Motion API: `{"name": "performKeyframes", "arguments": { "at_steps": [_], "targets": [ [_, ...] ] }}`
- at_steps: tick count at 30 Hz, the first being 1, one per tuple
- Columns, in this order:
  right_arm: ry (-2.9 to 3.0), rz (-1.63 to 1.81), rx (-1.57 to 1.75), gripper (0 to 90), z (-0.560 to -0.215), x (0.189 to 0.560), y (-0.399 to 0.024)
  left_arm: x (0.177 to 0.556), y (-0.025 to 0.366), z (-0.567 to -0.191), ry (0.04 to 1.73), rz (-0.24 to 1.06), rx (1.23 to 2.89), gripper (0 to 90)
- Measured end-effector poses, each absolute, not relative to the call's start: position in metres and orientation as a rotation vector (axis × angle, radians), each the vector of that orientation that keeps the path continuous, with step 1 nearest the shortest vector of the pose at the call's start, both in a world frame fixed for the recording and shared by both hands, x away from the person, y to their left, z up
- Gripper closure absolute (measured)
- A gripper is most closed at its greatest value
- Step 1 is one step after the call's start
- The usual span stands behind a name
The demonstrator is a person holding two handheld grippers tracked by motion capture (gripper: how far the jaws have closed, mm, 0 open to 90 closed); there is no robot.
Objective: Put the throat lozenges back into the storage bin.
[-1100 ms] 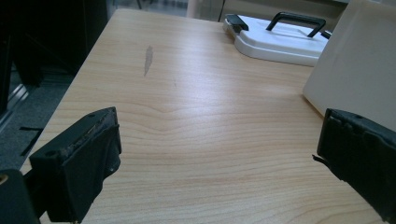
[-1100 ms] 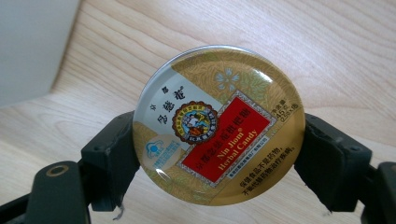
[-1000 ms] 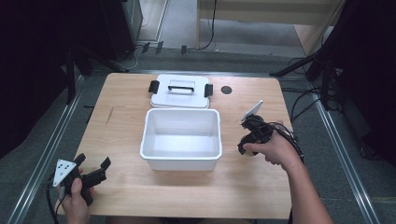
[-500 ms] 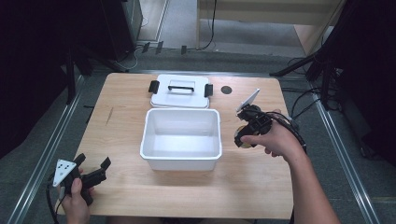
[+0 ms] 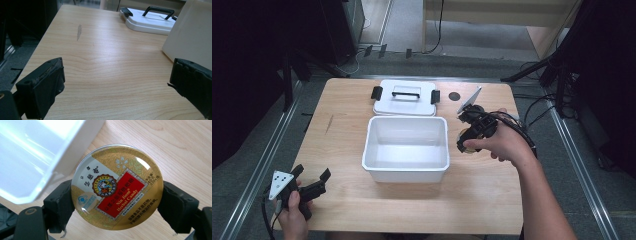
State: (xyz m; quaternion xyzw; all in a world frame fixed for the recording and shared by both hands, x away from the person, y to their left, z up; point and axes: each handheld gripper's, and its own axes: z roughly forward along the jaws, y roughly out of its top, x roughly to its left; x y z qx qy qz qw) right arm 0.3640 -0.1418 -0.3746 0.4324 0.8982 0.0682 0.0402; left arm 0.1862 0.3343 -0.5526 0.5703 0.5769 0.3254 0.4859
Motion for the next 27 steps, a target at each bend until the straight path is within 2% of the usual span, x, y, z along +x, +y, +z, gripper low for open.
{"name": "performKeyframes", "arguments": {
  "at_steps": [27],
  "targets": [
    [2.804,0.228,1.201,20.3,-0.360,0.366,-0.084,0.187,0.334,-0.553,1.402,0.783,1.383,0.0]
  ]
}}
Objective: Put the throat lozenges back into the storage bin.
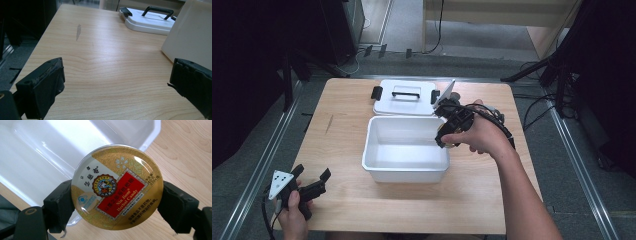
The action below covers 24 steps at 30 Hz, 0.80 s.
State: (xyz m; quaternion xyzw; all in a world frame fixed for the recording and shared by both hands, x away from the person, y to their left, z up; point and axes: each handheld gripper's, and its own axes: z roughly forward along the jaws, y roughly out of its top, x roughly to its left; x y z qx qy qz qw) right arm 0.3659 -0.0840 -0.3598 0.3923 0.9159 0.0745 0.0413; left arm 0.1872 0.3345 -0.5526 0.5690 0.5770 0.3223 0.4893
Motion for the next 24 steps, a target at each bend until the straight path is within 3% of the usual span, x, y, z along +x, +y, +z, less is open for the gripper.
{"name": "performKeyframes", "arguments": {
  "at_steps": [24],
  "targets": [
    [2.861,0.257,0.959,20.3,-0.371,0.360,-0.047,0.188,0.335,-0.553,1.401,0.779,1.385,0.0]
  ]
}}
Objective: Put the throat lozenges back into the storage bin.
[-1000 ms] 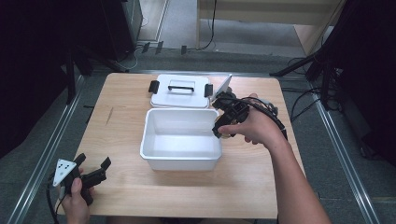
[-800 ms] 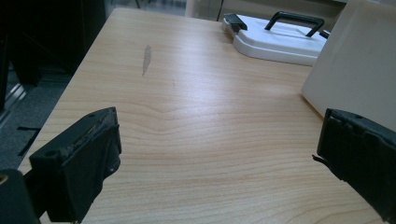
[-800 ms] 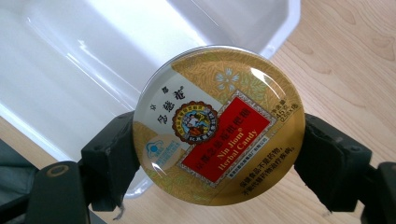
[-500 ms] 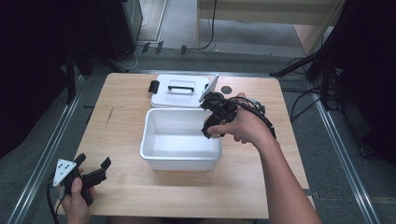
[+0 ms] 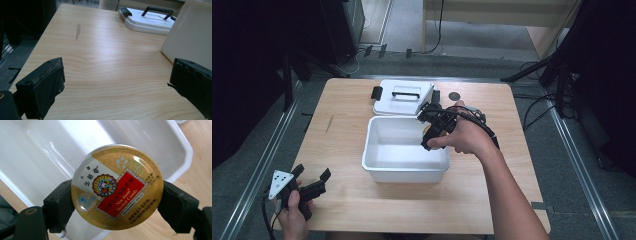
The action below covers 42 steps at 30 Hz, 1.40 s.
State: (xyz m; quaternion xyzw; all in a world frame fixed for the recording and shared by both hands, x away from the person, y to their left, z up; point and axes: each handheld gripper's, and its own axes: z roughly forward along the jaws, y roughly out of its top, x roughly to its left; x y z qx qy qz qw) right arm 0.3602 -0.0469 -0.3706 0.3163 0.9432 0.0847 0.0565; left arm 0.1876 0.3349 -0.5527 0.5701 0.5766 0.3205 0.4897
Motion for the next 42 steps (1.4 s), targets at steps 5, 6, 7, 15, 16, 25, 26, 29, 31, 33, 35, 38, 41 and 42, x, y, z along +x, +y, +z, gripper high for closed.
{"name": "performKeyframes", "arguments": {
  "at_steps": [5,6,7,15,16,25,26,29,31,33,35,38,41,42],
  "targets": [
    [2.889,0.268,0.747,20.3,-0.376,0.354,-0.043,0.188,0.335,-0.553,1.401,0.778,1.386,0.0],
    [2.893,0.276,0.654,20.3,-0.379,0.352,-0.042,0.188,0.335,-0.553,1.401,0.778,1.385,0.0],
    [2.893,0.276,0.654,20.3,-0.379,0.352,-0.042,0.188,0.335,-0.553,1.401,0.779,1.384,0.0],
    [2.903,0.280,0.494,20.2,-0.395,0.351,-0.039,0.188,0.335,-0.553,1.402,0.780,1.382,0.0],
    [2.903,0.280,0.494,20.2,-0.395,0.351,-0.039,0.188,0.335,-0.553,1.402,0.780,1.382,0.0],
    [2.914,0.222,0.442,20.2,-0.422,0.352,-0.041,0.188,0.335,-0.553,1.401,0.777,1.382,0.0],
    [2.909,0.212,0.439,20.2,-0.424,0.352,-0.041,0.188,0.335,-0.553,1.401,0.779,1.382,0.0],
    [2.904,0.184,0.432,20.2,-0.427,0.352,-0.042,0.188,0.335,-0.553,1.400,0.778,1.385,0.0],
    [2.901,0.167,0.424,20.2,-0.428,0.352,-0.042,0.189,0.335,-0.553,1.401,0.781,1.386,0.0],
    [2.892,0.149,0.411,20.2,-0.430,0.352,-0.041,0.189,0.335,-0.553,1.401,0.784,1.388,0.0],
    [2.891,0.142,0.396,20.2,-0.433,0.351,-0.041,0.189,0.335,-0.553,1.400,0.786,1.388,0.0],
    [2.892,0.124,0.400,20.1,-0.437,0.350,-0.040,0.188,0.335,-0.553,1.399,0.784,1.388,0.0],
    [2.874,0.091,0.383,20.2,-0.442,0.349,-0.037,0.189,0.335,-0.553,1.400,0.782,1.390,0.0],
    [2.874,0.091,0.383,20.2,-0.442,0.349,-0.037,0.189,0.335,-0.553,1.400,0.782,1.390,0.0]
  ]
}}
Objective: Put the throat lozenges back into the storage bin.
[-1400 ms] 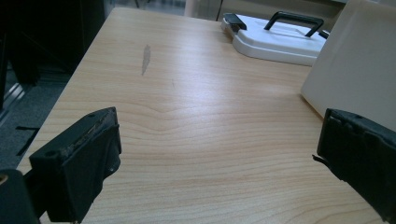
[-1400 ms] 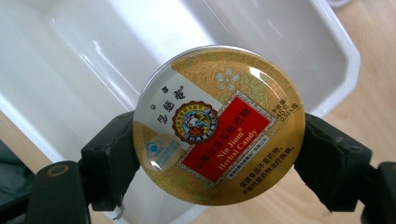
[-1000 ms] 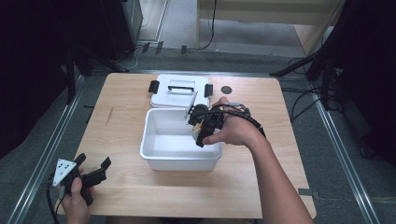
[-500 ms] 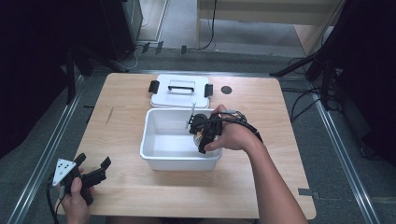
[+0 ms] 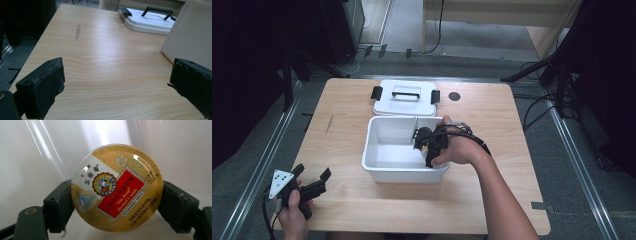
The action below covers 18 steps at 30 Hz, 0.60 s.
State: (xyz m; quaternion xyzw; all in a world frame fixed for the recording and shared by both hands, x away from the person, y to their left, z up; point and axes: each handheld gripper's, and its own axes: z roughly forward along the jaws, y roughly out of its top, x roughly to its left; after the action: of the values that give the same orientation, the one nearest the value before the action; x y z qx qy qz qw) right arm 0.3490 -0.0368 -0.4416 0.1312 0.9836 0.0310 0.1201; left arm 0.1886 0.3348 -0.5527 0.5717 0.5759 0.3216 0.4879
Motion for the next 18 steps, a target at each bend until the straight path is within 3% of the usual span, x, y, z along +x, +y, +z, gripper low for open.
{"name": "performKeyframes", "arguments": {
  "at_steps": [18],
  "targets": [
    [2.857,0.079,0.386,20.4,-0.4423,0.3478,-0.0343,0.1891,0.3348,-0.5526,1.402,0.777,1.397,0.0]
  ]
}}
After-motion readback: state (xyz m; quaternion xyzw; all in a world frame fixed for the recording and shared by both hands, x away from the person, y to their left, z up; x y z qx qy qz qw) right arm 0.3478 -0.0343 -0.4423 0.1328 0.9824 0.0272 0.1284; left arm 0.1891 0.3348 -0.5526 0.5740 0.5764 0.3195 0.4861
